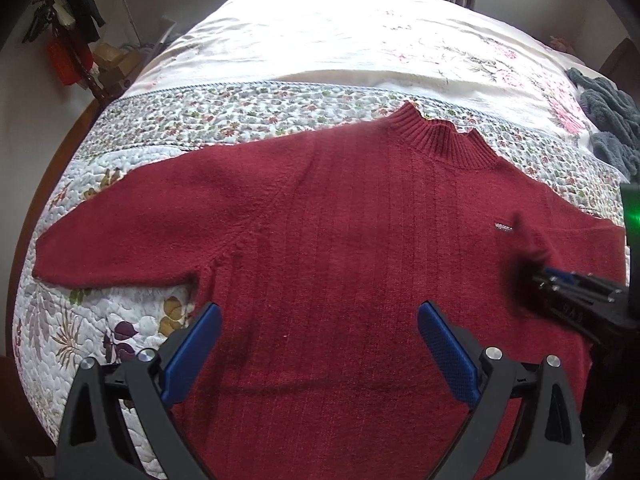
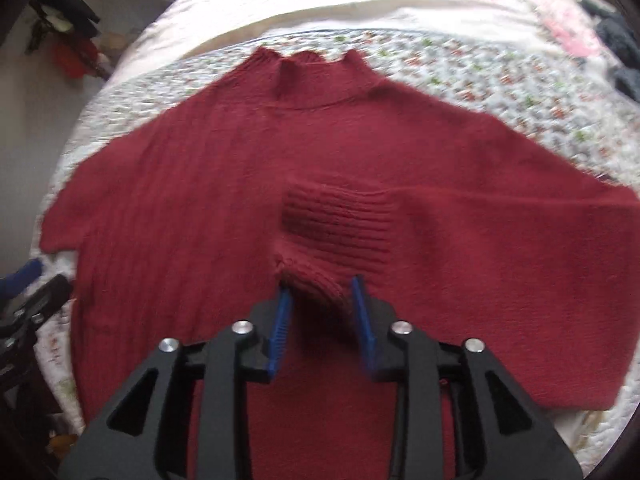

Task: Fold small clothes
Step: 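Lift the sleeve with the right tool, lay it across the sweater front, open, then grasp the laid cuff with the left tool, straighten it, then release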

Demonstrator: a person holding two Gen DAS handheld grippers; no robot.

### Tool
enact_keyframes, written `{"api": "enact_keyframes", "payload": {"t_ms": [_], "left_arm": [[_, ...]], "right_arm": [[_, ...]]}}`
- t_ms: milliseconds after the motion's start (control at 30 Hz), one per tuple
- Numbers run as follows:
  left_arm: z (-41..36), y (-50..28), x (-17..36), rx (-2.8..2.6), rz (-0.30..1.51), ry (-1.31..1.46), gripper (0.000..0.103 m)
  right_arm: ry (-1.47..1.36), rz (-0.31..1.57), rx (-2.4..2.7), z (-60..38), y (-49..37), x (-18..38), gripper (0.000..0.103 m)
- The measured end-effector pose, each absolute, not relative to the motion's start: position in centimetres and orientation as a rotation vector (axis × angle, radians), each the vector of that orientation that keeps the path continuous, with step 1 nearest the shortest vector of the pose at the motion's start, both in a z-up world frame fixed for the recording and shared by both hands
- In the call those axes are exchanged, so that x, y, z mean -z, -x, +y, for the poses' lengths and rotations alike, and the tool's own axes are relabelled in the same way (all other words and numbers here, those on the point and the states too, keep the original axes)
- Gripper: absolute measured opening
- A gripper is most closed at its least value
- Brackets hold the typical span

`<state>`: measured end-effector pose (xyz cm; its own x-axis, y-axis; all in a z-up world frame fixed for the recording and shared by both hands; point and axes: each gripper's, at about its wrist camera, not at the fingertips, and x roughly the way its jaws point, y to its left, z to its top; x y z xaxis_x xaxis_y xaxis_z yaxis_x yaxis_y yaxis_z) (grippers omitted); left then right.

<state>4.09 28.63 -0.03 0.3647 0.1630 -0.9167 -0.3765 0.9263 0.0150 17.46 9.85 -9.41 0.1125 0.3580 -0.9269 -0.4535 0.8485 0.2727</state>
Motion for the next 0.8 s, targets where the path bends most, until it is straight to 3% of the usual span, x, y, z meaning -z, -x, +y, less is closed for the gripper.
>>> {"api": "enact_keyframes", "payload": {"t_ms": [267, 533, 600, 700, 800], "left_arm": [[25.6, -7.1, 1.6, -0.131, 1.212, 0.375, 0.097], [21.1, -13.1, 6.9, 0.086, 1.345, 0.692, 0.082], [20.5, -13.9, 8.0, 0.092, 1.359, 0.730, 0.077], [19.8, -14.8, 9.3, 0.086, 1.381, 0.776, 0.061], [19.9, -14.8, 9.5, 0.039, 1.380, 0.760, 0.037]], "right_arm": [[-0.138, 1.310, -0.584, 2.0, -15.4, 6.2, 0.040], [-0.160, 1.308, -0.443, -5.8, -12.3, 5.4, 0.040], [-0.173, 1.308, -0.423, -7.0, -11.9, 5.8, 0.040], [-0.181, 1.305, -0.399, -8.1, -11.5, 6.3, 0.041], [-0.182, 1.295, -0.395, -8.9, -11.2, 6.5, 0.041]]}}
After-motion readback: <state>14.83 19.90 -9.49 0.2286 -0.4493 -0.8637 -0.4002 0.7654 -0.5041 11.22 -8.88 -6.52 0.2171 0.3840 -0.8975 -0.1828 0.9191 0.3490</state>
